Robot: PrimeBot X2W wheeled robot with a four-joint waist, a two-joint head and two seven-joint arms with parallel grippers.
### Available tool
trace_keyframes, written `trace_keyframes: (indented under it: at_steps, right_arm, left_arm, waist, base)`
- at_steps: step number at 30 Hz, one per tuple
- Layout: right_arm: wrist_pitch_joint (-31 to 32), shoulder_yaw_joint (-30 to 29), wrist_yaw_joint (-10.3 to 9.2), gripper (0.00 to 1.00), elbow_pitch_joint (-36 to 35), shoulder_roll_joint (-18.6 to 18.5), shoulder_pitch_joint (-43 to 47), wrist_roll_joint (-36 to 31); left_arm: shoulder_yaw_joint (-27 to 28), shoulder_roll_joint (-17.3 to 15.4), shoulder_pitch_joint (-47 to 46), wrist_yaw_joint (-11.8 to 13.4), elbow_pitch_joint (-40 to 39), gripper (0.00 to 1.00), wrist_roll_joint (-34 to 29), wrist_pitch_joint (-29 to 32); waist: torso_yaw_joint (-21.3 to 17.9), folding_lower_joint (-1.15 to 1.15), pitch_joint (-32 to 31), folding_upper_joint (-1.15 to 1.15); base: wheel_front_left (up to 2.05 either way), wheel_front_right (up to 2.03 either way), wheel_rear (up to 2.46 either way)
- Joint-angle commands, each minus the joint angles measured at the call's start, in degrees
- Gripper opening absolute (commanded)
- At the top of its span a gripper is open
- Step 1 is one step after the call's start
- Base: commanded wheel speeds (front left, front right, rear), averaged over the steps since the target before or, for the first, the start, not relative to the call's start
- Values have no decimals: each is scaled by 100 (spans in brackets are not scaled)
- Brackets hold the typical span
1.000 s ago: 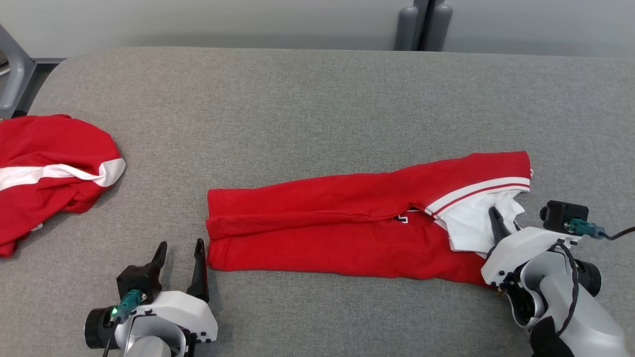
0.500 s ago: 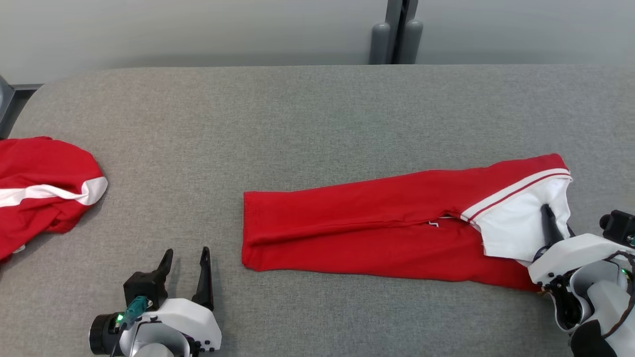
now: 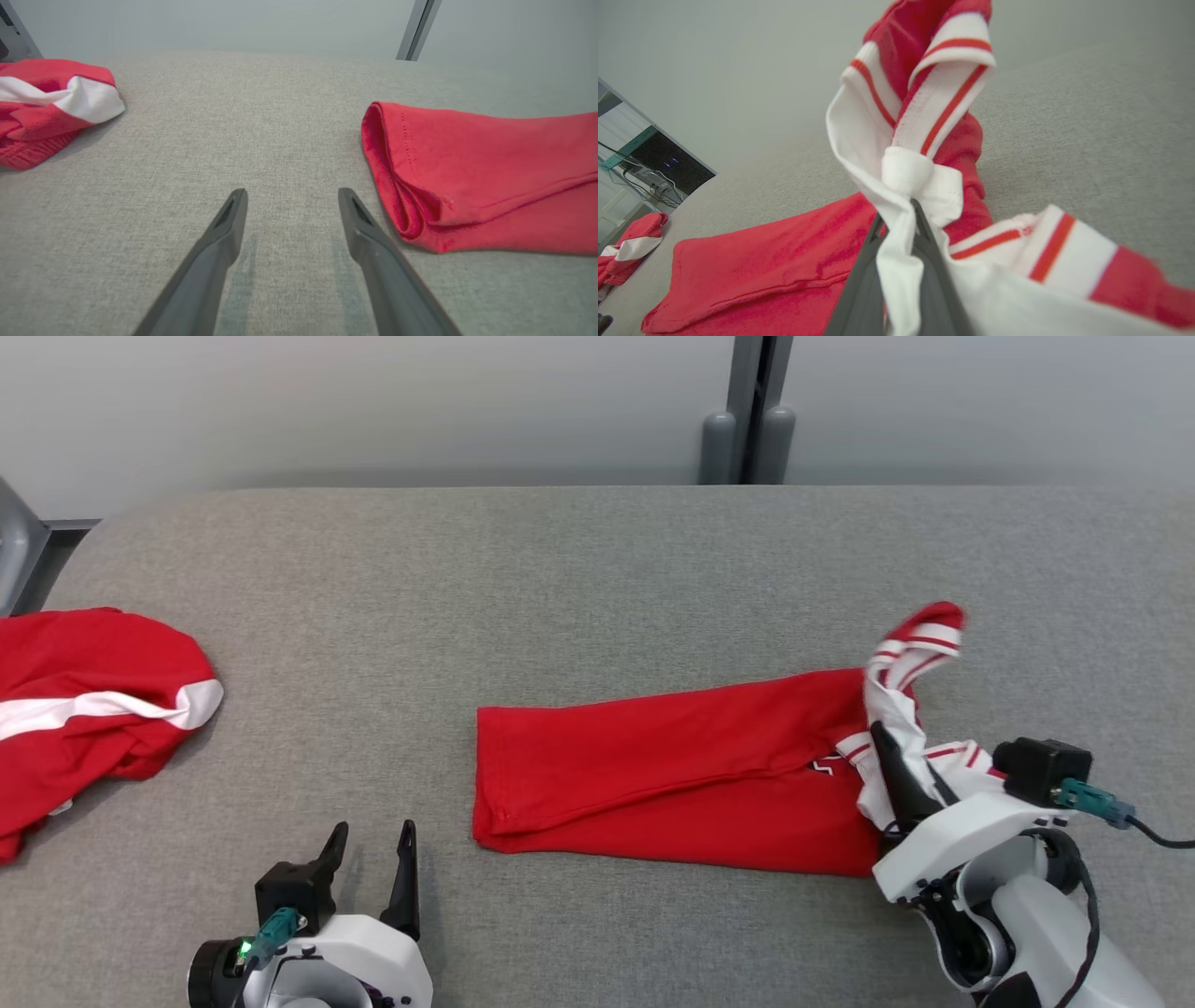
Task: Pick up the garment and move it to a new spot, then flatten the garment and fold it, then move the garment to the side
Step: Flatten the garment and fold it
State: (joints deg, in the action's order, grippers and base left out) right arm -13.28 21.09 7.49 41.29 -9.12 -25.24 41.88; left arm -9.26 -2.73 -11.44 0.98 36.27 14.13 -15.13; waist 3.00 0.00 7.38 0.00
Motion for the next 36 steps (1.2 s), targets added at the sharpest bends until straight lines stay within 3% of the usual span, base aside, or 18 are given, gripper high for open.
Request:
trace_keyframes:
  at_steps: [1,10,17,22,23,24,25,31,36]
  right_arm:
    - [120,242,0,0,-217,27,87,115]
    - [424,964,0,0,-548,225,-47,388]
    - [415,1275,0,0,-198,385,-418,413]
    - [330,1441,0,0,129,484,-648,448]
    - [305,1478,0,15,173,504,-678,473]
    - [288,1507,0,46,211,521,-699,504]
    - [285,1547,0,100,228,539,-707,569]
    - [-6,1628,0,100,262,534,-847,588]
    - [-196,1131,0,100,339,359,-864,209]
  left_arm:
    - [-52,-29,40,-7,4,100,61,0]
    - [-351,-31,-1,33,1,100,183,0]
    - [-653,-29,-57,73,-24,100,306,0]
    - [-797,-29,-82,98,-50,100,363,0]
    - [-811,-28,-83,116,-57,100,377,0]
    - [-822,-28,-81,122,-64,100,386,0]
    - [-829,-28,-79,131,-72,100,397,0]
    - [-784,-29,-116,180,-125,100,299,0]
    - [-706,-30,-168,207,-174,100,170,0]
  waist:
    - [200,0,-28,0]
    - [933,0,40,0]
    - [1602,0,152,0]
    - [1870,0,212,0]
    - [1886,0,217,0]
    - [1895,0,223,0]
    - [1894,0,229,0]
    - [1663,0,230,0]
    - [1347,0,199,0]
  base:
    - [0,0,0]
    - [0,0,0]
    - [0,0,0]
    - [0,0,0]
    - [0,0,0]
    - [0,0,0]
    - [0,0,0]
    - [0,0,0]
    - [0,0,0]
